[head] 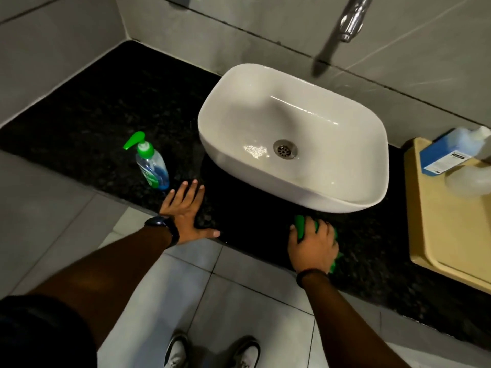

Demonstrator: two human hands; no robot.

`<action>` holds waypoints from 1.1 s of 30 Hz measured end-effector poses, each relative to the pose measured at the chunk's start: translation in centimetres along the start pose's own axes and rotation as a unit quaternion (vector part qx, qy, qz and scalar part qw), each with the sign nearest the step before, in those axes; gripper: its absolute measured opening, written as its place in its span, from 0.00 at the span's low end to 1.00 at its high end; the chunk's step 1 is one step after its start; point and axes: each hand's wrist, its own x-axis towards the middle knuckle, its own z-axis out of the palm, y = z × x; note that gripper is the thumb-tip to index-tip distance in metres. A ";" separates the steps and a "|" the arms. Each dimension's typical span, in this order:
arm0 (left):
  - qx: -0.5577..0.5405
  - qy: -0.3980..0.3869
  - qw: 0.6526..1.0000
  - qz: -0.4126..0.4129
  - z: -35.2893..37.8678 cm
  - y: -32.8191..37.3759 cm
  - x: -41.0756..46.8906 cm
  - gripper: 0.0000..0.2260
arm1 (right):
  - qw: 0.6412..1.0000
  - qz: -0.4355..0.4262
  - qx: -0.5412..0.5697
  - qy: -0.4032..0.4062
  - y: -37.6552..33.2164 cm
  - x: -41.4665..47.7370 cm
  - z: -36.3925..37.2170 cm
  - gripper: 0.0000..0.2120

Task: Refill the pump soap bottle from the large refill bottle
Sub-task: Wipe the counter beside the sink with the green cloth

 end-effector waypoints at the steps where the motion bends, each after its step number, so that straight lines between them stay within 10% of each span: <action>1: -0.003 0.001 1.000 0.002 0.0 -0.1 0.0 0.57 | 1.000 -0.013 0.007 -0.005 -1.3 0.1 0.3 0.21; 10: -0.013 -0.035 0.999 0.020 0.0 -0.7 0.3 0.57 | 0.964 -0.242 0.076 -0.084 -13.1 0.1 2.5 0.21; 18: -0.009 -0.052 0.998 0.021 -0.1 -0.9 0.6 0.57 | 0.888 -0.425 0.098 -0.148 -7.3 0.6 1.5 0.20; 26: 0.004 -0.051 0.999 0.018 -0.2 -0.7 0.5 0.57 | 0.968 -0.235 0.057 -0.066 3.3 1.7 -0.6 0.20; 33: 0.010 -0.052 0.998 0.017 -0.4 -0.6 0.4 0.57 | 0.998 0.044 0.041 0.035 -1.9 0.6 0.7 0.23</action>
